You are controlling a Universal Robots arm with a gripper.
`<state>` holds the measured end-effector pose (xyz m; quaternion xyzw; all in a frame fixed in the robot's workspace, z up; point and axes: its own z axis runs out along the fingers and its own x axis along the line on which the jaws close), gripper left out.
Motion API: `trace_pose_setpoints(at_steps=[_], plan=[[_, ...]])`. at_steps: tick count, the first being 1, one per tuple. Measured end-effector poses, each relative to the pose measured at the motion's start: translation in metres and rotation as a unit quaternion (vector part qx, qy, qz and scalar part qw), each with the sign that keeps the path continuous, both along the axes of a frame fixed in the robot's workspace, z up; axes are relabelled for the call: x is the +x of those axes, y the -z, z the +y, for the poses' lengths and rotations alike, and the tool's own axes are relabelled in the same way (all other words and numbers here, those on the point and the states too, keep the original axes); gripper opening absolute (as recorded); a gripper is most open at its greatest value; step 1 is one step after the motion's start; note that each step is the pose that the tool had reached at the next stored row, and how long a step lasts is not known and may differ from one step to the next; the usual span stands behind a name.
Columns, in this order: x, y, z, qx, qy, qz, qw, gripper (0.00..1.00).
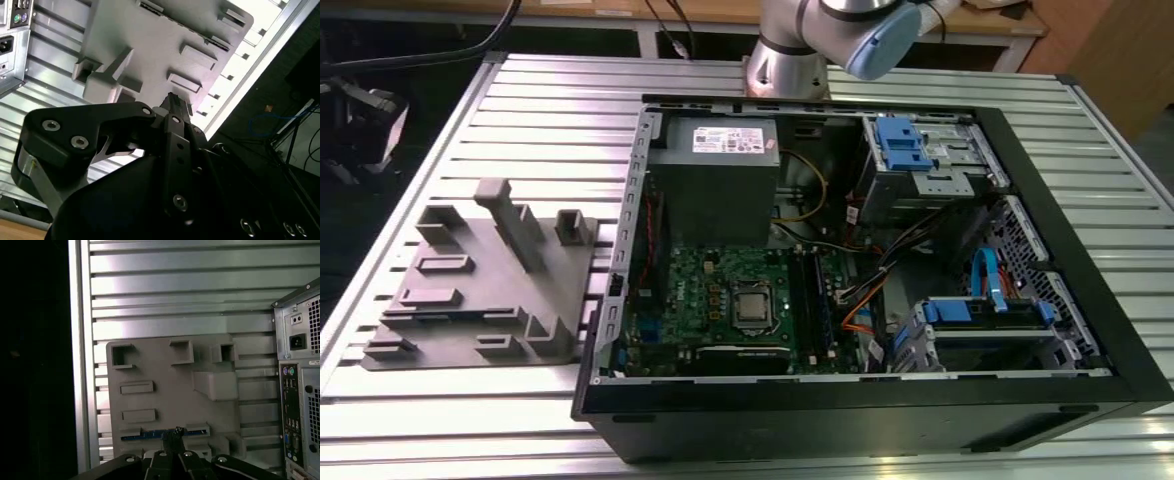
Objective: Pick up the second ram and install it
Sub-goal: 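Reach for the second ram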
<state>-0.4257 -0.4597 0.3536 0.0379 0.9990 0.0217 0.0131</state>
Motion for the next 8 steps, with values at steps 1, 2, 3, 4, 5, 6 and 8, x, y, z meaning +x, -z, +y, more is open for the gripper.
trace_pose_setpoints(at_steps=[1, 2, 3, 4, 5, 6, 8], plan=[[-0.0013, 0.0007, -0.0012, 0.0, 0.0, 0.0, 1.0, 0.07], [-0.0026, 0.0014, -0.0024, 0.0, 0.0, 0.0, 1.0, 0.07], [-0.0039, 0.0021, -0.0037, 0.0, 0.0, 0.0, 1.0, 0.07], [-0.0052, 0.0028, -0.0049, 0.0, 0.0, 0.0, 1.0, 0.07], [-0.0066, 0.0035, -0.0062, 0.0, 0.0, 0.0, 1.0, 0.07], [-0.0079, 0.0042, -0.0074, 0.0, 0.0, 0.0, 1.0, 0.07], [-0.0106, 0.0056, -0.0098, 0.0, 0.0, 0.0, 1.0, 0.07]])
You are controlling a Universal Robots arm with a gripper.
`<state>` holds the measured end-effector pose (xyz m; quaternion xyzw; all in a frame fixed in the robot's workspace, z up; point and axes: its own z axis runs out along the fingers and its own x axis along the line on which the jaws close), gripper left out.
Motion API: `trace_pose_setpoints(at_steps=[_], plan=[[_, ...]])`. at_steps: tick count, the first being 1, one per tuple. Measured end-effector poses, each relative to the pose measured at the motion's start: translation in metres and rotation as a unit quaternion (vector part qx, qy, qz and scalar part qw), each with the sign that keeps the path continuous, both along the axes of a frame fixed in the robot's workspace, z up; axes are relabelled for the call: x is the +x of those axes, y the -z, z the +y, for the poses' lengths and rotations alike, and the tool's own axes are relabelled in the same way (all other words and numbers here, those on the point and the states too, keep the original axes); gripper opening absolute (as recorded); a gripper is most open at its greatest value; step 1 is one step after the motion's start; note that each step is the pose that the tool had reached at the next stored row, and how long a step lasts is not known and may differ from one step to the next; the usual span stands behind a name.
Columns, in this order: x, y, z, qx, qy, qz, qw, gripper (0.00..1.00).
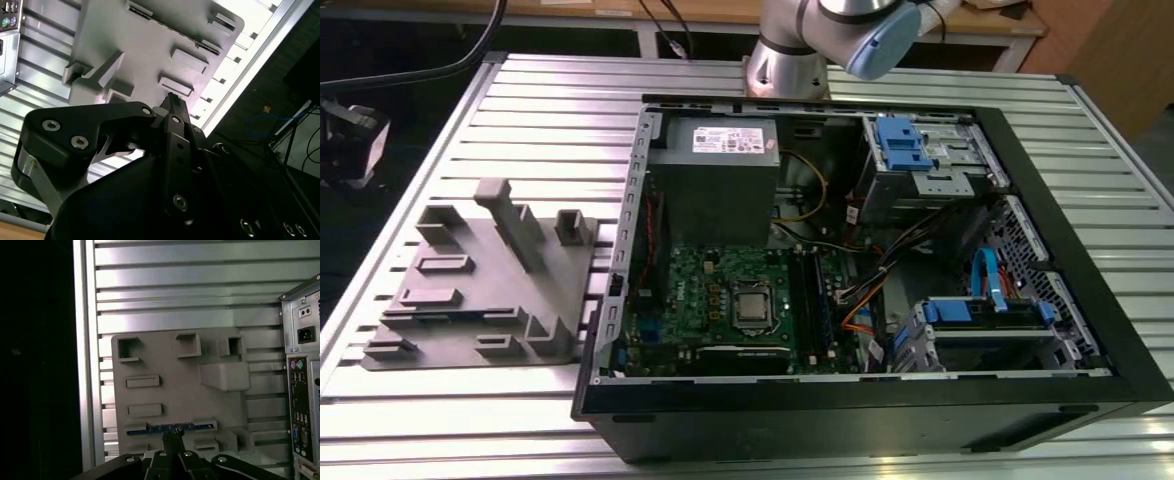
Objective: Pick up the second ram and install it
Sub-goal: 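Reach for the second ram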
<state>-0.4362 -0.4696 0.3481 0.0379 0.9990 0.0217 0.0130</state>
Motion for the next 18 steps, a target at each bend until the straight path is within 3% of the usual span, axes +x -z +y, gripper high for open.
trace_pose_setpoints(at_steps=[18], plan=[[-0.024, 0.0125, -0.0221, 0.0, 0.0, 0.0, 1.0, 0.07]])
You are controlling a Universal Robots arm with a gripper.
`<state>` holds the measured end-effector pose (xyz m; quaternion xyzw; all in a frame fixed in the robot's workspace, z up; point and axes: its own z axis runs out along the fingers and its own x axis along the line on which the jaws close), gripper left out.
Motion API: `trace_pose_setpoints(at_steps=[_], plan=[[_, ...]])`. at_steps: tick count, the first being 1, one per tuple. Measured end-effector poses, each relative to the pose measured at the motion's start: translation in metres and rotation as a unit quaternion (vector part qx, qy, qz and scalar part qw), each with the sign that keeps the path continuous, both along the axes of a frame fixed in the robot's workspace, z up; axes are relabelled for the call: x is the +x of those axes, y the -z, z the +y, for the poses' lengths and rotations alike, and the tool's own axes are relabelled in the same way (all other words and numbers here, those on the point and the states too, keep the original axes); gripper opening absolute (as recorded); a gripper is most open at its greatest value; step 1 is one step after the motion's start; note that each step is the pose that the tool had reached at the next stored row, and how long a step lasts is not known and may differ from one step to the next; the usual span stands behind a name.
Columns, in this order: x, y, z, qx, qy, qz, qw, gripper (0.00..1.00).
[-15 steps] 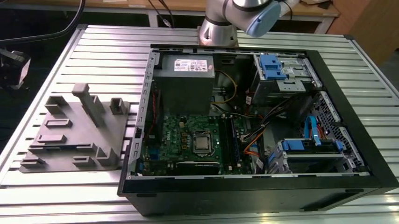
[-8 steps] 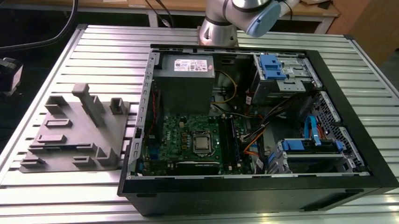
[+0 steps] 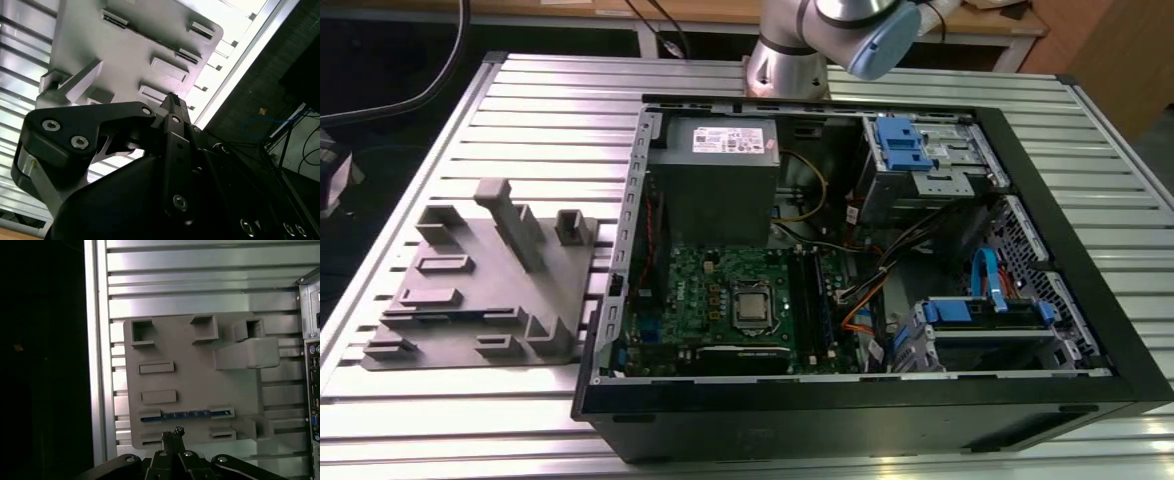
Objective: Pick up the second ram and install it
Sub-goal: 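Reach for the second ram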
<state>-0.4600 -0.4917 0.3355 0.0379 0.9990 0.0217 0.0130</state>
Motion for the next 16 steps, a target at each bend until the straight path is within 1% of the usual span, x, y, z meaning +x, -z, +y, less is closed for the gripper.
trace_pose_setpoints(at_steps=[6, 9, 16], plan=[[-0.0079, 0.0042, -0.0073, 0.0, 0.0, 0.0, 1.0, 0.07], [-0.0049, 0.0045, -0.0077, 0.0001, 0.0, -0.0001, 1.0, 0.07], [-0.0047, 0.0044, -0.0077, 0.0, 0.0, -0.0001, 1.0, 0.07]])
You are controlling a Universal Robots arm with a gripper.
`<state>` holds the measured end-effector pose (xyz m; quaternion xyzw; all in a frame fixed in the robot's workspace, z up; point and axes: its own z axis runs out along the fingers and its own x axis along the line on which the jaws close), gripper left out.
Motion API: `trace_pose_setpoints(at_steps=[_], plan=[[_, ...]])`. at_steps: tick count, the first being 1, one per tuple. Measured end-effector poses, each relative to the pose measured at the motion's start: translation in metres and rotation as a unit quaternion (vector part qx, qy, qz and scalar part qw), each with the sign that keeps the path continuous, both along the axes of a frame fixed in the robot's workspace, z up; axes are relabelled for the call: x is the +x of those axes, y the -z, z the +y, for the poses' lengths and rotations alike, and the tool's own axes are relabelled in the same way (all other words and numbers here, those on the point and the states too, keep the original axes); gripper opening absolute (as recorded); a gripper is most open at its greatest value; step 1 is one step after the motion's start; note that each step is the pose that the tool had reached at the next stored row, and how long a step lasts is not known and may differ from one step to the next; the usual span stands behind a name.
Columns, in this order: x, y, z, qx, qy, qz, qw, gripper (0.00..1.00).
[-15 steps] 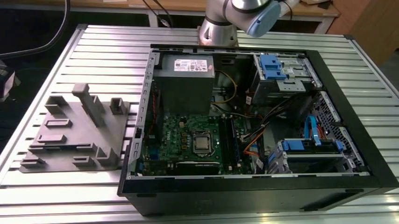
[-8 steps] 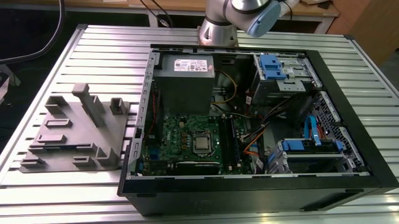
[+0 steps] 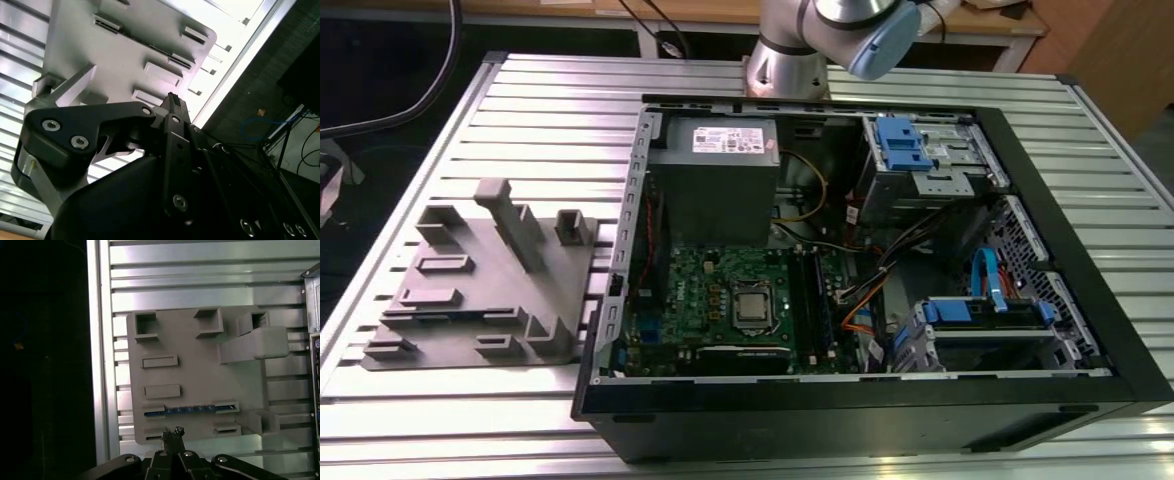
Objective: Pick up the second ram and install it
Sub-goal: 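Reach for the second ram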
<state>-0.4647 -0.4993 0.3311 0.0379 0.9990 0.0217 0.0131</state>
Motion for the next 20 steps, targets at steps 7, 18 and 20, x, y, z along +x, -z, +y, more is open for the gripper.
trace_pose_setpoints(at_steps=[7, 18, 20], plan=[[0.007, 0.0003, 0.0, 0.0, 0.0, 0.0001, 1.0, 0.07], [0.026, 0.0014, 0.0, 0.0, 0.0, 0.0015, 1.0, 0.07], [0.028, 0.0037, 0.0, 0.0, 0.0, 0.0017, 1.0, 0.07]])
